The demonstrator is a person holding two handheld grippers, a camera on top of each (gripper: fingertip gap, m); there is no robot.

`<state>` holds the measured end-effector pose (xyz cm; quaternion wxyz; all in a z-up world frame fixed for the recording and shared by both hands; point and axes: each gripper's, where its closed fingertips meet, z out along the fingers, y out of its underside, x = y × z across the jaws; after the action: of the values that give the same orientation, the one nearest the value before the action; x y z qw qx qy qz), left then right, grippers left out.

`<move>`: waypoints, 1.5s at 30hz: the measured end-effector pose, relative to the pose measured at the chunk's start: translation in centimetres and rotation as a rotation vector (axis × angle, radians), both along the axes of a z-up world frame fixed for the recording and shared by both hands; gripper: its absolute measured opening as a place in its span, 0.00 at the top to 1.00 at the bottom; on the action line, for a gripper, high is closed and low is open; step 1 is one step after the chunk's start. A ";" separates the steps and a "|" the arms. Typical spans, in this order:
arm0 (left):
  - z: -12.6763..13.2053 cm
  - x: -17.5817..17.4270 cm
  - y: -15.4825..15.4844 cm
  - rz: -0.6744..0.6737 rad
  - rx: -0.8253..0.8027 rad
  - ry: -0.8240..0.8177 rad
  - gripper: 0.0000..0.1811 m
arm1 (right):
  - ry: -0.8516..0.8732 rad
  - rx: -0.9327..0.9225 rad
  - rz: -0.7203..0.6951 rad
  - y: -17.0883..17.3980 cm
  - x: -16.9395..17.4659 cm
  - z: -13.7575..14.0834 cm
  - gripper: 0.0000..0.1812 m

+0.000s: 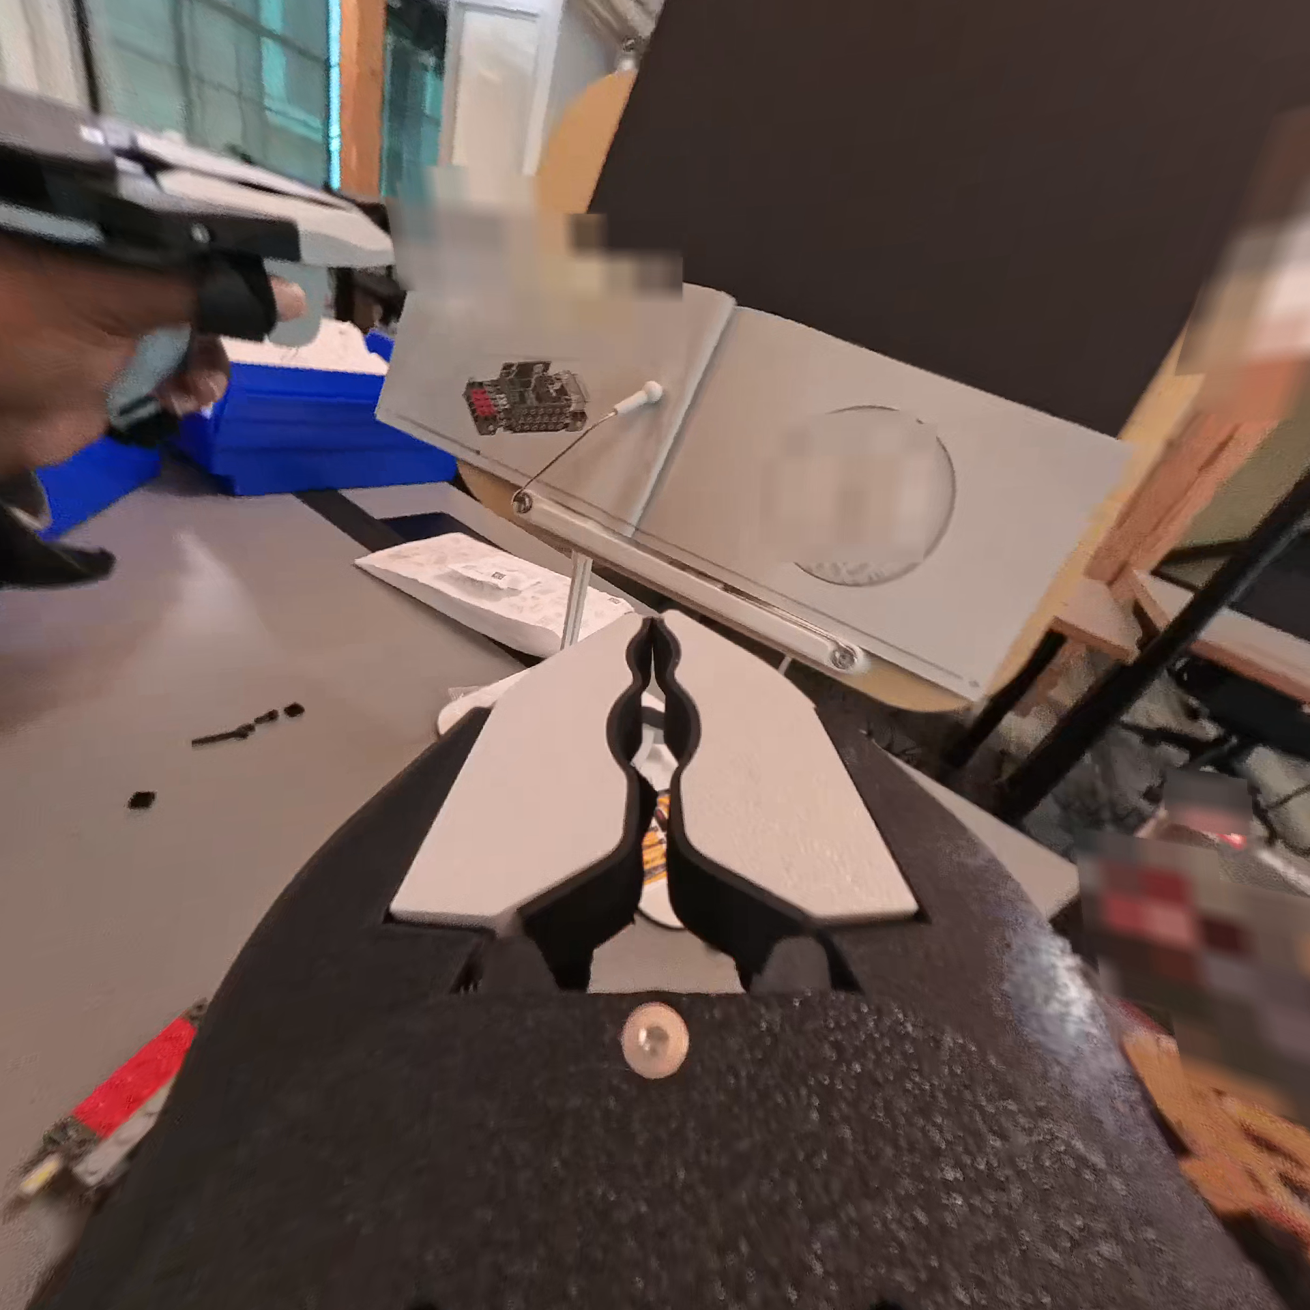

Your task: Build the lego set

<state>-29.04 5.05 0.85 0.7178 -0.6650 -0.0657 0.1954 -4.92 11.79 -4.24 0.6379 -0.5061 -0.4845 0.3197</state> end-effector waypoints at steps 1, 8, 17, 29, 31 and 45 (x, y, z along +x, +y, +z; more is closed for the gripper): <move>0.2 -0.1 0.4 0.023 0.011 -0.006 1.00 | 0.027 -0.026 -0.019 0.2 0.6 0.2 1.00; 0.4 -1.8 3.4 0.154 0.046 -0.072 1.00 | 0.086 -0.137 -0.014 1.5 1.6 -1.2 1.00; 0.8 -2.8 2.8 0.213 0.115 -0.025 1.00 | 0.077 -0.149 0.028 1.6 1.9 -1.9 1.00; -0.2 -2.8 2.8 0.183 0.101 -0.019 1.00 | 0.017 -0.148 0.069 0.9 1.1 -3.9 1.00; -0.2 -3.0 2.7 0.192 0.097 -0.010 1.00 | 0.008 -0.146 0.079 0.9 1.1 -4.1 1.00; -1.8 -0.3 4.5 0.058 0.055 0.006 1.00 | -0.040 -0.136 0.120 0.8 0.7 -5.9 1.00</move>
<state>-29.36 9.59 -0.96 0.7301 -0.6423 -0.0881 0.2162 -4.17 12.61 -10.12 0.5720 -0.5247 -0.5036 0.3793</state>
